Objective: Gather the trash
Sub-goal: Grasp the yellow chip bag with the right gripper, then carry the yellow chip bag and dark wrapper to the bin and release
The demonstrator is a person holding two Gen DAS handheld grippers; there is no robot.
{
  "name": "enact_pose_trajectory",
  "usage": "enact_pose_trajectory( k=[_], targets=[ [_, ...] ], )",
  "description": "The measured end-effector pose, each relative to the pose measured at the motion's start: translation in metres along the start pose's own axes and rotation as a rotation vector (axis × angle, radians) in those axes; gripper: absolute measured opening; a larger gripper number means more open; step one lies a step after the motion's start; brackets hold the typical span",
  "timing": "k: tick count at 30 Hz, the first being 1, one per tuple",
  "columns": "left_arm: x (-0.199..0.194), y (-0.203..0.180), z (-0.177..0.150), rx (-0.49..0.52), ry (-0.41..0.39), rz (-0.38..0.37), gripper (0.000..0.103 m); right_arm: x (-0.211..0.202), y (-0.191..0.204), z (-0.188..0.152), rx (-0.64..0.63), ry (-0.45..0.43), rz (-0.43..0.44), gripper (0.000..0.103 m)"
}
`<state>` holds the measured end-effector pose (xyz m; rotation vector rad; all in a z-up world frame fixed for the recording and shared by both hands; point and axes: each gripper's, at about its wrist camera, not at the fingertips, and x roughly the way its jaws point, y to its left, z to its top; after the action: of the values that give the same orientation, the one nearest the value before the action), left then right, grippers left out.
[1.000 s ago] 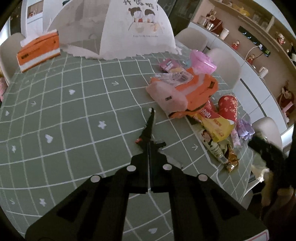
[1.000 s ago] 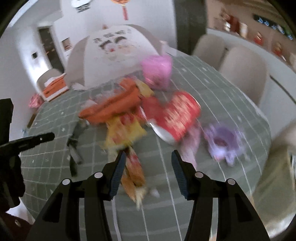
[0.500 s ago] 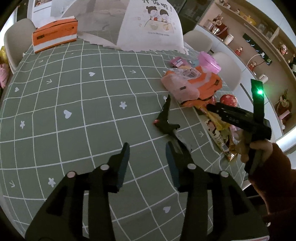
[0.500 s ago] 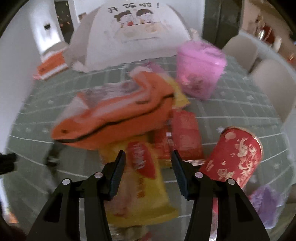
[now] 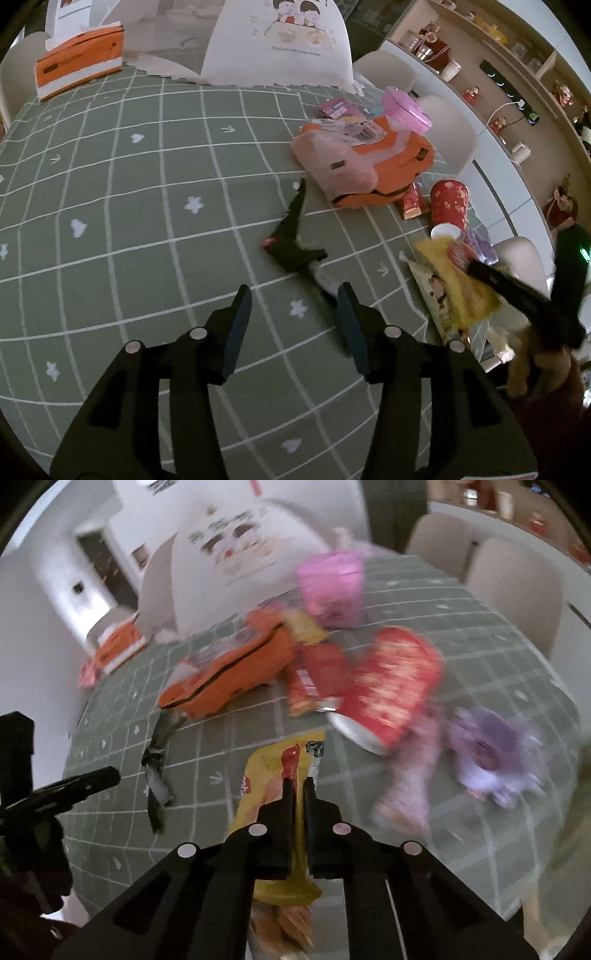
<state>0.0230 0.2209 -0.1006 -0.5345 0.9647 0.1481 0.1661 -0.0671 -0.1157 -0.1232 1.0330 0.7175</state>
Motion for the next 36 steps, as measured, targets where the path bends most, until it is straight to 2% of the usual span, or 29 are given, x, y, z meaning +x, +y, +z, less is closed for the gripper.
enact_pose_trajectory(
  k=[3, 6, 8, 12, 16, 21, 25, 34, 36],
  targets=[
    [0.012, -0.011, 0.009, -0.035, -0.02, 0.035, 0.047, -0.026, -0.016, -0.014, 0.027, -0.038, -0.056, 0.008],
    [0.024, -0.016, 0.017, -0.083, -0.048, 0.171, 0.047, -0.046, -0.03, -0.023, 0.034, -0.067, -0.093, 0.007],
    [0.034, -0.018, 0.023, -0.117, -0.039, 0.211, 0.047, -0.056, -0.04, -0.027, 0.056, -0.079, -0.086, 0.008],
    [0.045, -0.031, 0.025, -0.098, -0.032, 0.249, 0.047, -0.07, -0.051, -0.028, 0.064, -0.102, -0.098, 0.007],
    [0.055, -0.038, 0.021, -0.093, -0.013, 0.269, 0.036, -0.083, -0.057, -0.028, 0.061, -0.125, -0.103, 0.008],
    [0.045, -0.054, 0.018, -0.087, -0.034, 0.225, 0.032, -0.099, -0.063, -0.025, 0.047, -0.161, -0.106, 0.007],
    [0.021, -0.081, 0.027, -0.053, -0.103, 0.155, 0.032, -0.116, -0.072, -0.018, 0.032, -0.208, -0.101, 0.007],
    [-0.035, -0.171, 0.049, 0.125, -0.288, 0.06, 0.032, -0.15, -0.091, 0.0, 0.0, -0.311, -0.089, 0.007],
    [-0.046, -0.19, 0.051, 0.174, -0.327, 0.058, 0.032, -0.157, -0.093, 0.003, -0.017, -0.326, -0.094, 0.007]
  ],
)
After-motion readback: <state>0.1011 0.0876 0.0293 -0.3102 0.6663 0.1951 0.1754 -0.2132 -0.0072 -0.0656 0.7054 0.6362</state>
